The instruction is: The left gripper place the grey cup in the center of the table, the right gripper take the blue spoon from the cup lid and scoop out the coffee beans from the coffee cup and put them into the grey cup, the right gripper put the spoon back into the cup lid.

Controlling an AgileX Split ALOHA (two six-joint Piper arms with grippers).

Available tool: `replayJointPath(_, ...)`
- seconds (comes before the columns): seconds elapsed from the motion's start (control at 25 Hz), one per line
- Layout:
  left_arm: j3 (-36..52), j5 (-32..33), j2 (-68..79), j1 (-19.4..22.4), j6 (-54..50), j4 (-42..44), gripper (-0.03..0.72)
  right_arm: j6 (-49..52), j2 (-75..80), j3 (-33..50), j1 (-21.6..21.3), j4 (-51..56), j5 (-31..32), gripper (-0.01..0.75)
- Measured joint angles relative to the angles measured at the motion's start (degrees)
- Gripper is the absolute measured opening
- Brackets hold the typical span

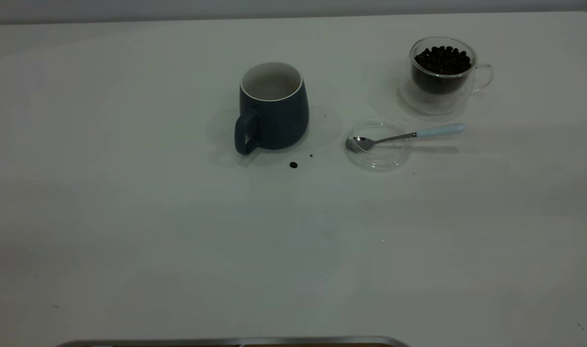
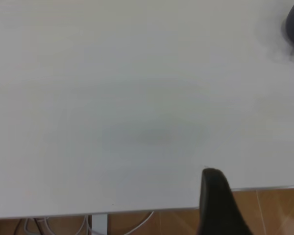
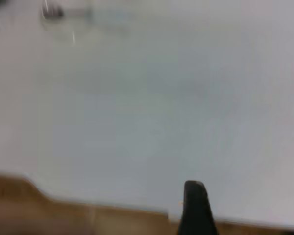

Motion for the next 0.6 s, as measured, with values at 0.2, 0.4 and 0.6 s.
replayJointPath(0.2,0.0,0.0,0.0,0.0,0.0,0.0,0.475,0.2,-13.5,0.1,-0.7,1.2,0.9,0.579)
replayJointPath(0.4,0.0,0.0,0.0,0.0,0.0,0.0,0.475,0.2,-19.6,0.7,-0.9,1.5,3.8,0.579)
replayJointPath(0.6,0.0,0.0,0.0,0.0,0.0,0.0,0.475,0.2,-19.8,1.5,-2.2,1.5,4.6,0.579)
